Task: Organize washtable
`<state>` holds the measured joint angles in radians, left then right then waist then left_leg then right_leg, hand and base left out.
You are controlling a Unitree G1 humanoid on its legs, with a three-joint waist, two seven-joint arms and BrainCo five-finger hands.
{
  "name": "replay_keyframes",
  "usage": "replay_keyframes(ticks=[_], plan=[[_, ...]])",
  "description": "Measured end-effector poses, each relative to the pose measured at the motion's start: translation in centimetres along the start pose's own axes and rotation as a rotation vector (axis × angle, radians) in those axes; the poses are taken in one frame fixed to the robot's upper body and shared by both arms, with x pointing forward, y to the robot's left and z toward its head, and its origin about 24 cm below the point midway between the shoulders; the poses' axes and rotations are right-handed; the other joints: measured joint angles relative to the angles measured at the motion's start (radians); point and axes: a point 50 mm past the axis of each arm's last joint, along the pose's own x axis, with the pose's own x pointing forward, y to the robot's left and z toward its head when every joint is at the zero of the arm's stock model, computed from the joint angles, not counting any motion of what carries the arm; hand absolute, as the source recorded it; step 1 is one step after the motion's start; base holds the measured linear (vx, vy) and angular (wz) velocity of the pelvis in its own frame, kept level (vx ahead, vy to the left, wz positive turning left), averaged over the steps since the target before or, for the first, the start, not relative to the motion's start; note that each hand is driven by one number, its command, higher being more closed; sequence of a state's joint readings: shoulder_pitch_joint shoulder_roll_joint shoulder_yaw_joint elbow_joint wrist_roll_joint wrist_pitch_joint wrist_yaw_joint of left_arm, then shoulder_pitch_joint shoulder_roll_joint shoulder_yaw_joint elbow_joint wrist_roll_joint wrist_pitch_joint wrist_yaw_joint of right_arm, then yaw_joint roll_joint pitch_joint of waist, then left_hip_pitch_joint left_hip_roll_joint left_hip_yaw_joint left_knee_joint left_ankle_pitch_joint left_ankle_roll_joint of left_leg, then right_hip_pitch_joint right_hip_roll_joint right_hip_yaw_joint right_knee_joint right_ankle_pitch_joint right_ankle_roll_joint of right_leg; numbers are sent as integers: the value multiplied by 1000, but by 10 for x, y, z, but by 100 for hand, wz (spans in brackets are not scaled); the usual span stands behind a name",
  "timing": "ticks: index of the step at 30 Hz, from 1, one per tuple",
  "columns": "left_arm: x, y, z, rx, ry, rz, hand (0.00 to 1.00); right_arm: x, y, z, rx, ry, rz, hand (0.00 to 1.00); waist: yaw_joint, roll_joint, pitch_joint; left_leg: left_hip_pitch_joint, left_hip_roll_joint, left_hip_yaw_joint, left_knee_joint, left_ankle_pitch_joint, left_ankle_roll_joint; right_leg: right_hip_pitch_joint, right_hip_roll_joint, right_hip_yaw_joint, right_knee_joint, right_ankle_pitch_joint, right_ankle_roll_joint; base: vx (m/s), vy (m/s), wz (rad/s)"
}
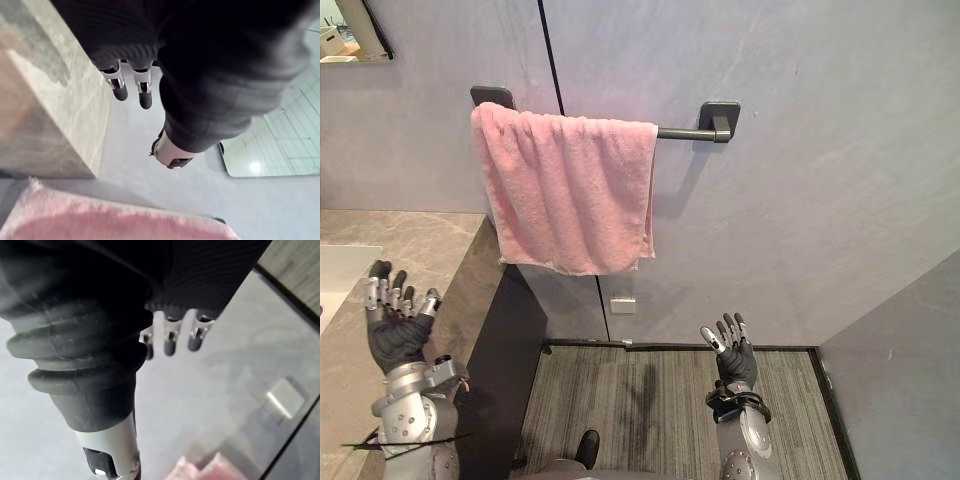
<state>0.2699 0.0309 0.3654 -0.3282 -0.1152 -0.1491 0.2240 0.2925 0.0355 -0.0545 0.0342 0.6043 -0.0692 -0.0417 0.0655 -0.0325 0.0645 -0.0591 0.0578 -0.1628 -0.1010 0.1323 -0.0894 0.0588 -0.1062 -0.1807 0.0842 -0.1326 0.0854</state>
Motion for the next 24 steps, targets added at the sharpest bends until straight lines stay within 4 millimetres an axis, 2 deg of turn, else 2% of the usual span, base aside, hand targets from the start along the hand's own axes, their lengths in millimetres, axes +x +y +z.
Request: replay_keyframes(ticks=[4, 7, 11, 18, 20, 24], plan=[[28, 20, 8, 97, -61, 22, 0, 8, -3, 11, -20, -36, 2, 0, 2, -15, 22, -11, 1, 3, 5, 1, 1, -19, 2, 15, 0, 6, -3, 21, -3, -9], [52, 20, 18, 134, -114, -13, 0, 11, -7, 10, -35, -22, 0, 0, 2, -28, 39, -14, -1, 3, 6, 1, 1, -20, 1, 16, 1, 7, -4, 8, 0, -2], [81, 19, 29, 149, -156, -46, 0, 13, -4, 12, -41, -28, 28, 0, 1, -31, 55, -20, 0, 5, 6, 1, 1, -29, 1, 19, 2, 8, -4, -4, 0, -2], [112, 5, 34, 229, -140, -229, 0, 19, -3, 10, -75, 1, 65, 0, 5, -44, 61, -33, 14, 20, 6, -1, -2, -51, 14, 47, -1, 15, -10, -1, -10, -9], [122, -6, 34, 247, -124, -316, 0, 20, -4, 11, -83, -1, 67, 0, 4, -52, 65, -33, 17, 25, 6, -2, -3, -53, 17, 50, 0, 15, -11, -2, -15, -4], [125, -19, 32, 218, -92, -430, 0, 21, -8, 11, -96, 11, 60, 0, 2, -54, 65, -37, 18, 30, 7, -2, -3, -64, 17, 61, 4, 16, -11, -2, -4, -8]])
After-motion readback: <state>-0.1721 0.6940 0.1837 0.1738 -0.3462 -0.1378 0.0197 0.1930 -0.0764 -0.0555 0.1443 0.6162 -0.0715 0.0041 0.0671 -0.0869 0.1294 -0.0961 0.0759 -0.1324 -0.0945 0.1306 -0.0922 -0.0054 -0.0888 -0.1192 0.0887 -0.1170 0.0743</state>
